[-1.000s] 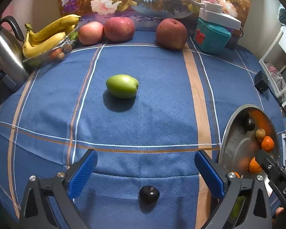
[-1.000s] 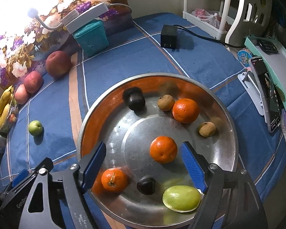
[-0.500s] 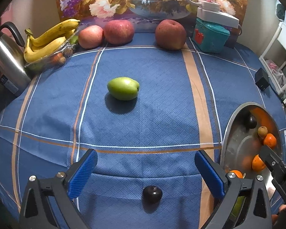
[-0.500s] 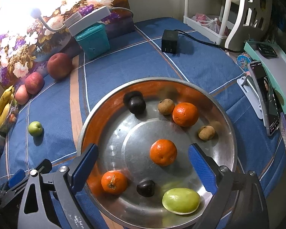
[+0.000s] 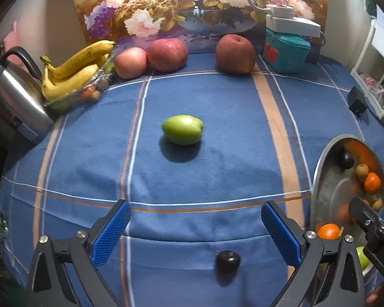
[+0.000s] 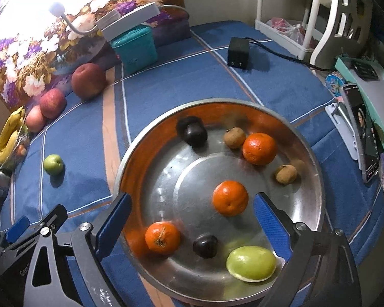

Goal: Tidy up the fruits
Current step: 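Withdraw both open grippers from the bowl toward the dark plum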

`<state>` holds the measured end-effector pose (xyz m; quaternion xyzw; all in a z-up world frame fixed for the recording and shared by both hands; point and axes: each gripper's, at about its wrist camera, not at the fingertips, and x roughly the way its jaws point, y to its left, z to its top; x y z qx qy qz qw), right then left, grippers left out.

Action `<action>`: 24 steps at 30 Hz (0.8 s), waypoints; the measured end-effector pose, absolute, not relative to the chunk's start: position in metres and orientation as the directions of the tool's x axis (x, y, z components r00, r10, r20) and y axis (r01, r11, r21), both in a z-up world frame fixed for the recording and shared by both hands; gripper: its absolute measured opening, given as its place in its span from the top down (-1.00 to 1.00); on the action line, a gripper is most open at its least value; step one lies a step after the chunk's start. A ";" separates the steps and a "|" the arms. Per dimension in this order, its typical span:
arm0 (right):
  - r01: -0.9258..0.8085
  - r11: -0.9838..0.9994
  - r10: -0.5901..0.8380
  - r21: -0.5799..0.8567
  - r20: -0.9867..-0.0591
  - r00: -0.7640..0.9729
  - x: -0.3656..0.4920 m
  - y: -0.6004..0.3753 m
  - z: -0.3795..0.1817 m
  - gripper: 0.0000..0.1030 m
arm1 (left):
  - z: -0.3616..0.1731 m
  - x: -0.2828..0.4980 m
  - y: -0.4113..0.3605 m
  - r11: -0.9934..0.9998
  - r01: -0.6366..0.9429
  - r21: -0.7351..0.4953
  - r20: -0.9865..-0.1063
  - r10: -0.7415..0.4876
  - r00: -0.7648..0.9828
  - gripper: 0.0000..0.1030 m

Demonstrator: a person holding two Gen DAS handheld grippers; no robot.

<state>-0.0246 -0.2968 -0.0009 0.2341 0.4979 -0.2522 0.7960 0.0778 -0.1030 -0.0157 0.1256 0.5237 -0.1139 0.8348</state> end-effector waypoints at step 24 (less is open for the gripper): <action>0.540 0.836 -0.168 0.097 -0.892 0.420 0.002 -0.243 0.017 -0.86 | -0.004 0.099 -0.034 0.968 0.244 0.054 -0.909 -0.053 0.414 -1.00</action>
